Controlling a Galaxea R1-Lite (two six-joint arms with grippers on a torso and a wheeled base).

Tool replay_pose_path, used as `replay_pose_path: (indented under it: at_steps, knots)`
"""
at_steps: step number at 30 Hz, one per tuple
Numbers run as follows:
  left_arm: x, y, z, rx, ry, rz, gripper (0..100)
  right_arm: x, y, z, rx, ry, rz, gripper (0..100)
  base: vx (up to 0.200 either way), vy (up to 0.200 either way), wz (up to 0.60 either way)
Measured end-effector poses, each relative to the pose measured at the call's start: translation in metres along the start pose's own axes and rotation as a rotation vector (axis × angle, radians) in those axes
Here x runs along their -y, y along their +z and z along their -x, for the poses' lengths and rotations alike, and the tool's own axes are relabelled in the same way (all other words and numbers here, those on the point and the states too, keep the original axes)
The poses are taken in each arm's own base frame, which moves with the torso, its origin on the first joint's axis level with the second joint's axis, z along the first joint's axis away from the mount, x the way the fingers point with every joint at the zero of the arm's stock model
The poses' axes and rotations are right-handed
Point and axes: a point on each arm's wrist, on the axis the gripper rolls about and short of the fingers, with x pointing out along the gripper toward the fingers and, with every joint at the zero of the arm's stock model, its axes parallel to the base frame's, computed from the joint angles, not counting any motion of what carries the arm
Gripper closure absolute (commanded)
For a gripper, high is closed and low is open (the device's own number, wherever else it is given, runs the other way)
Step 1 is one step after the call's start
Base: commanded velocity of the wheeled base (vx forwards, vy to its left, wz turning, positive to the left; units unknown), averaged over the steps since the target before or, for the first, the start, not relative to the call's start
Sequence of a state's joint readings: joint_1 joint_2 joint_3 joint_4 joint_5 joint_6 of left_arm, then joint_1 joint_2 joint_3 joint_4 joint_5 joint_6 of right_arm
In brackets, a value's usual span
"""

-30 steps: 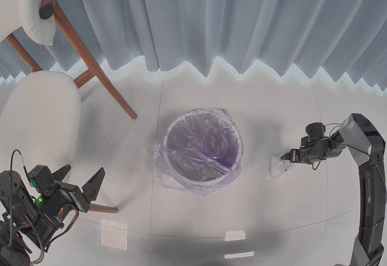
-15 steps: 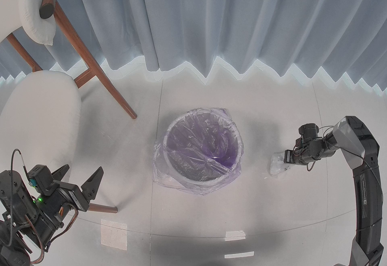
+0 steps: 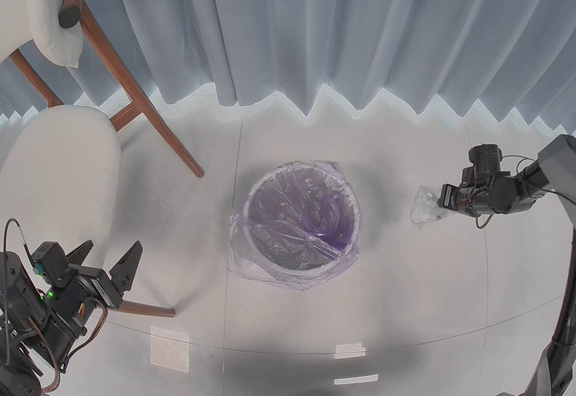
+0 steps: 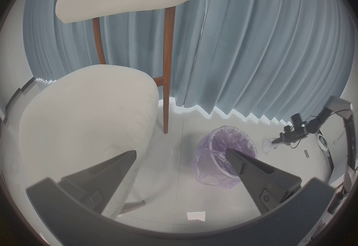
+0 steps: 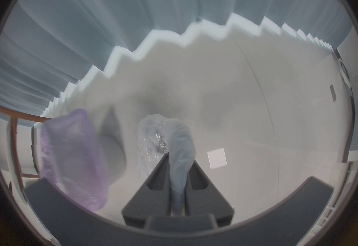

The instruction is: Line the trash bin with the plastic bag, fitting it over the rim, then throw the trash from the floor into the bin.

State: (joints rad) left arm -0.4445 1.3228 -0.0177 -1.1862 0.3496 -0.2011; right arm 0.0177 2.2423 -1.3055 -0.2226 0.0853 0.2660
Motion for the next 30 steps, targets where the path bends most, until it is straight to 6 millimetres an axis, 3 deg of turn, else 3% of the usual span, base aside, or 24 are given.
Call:
replay_pose_path:
  at_steps: [7,12,17,22,30]
  knots:
    - [-0.007,0.005,0.003,0.033,0.037,0.016,0,-0.061,-0.015,0.082,0.255,0.153,0.114,100,0.0,0.0,0.0]
    - [-0.011,0.008,0.005,0.054,0.065,0.027,0,-0.106,-0.053,0.126,0.378,0.334,0.23,100,0.0,0.0,0.0]
    - [-0.015,0.009,0.008,0.057,0.089,0.037,0,-0.134,-0.086,0.151,0.412,0.503,0.385,100,0.0,0.0,0.0]
    - [-0.019,0.011,0.01,0.07,0.111,0.049,0,-0.15,-0.087,0.148,0.532,0.594,0.446,100,0.0,0.0,0.0]
    - [-0.025,0.013,0.012,0.088,0.152,0.062,0,-0.178,-0.083,0.089,0.637,0.641,0.488,100,0.0,0.0,0.0]
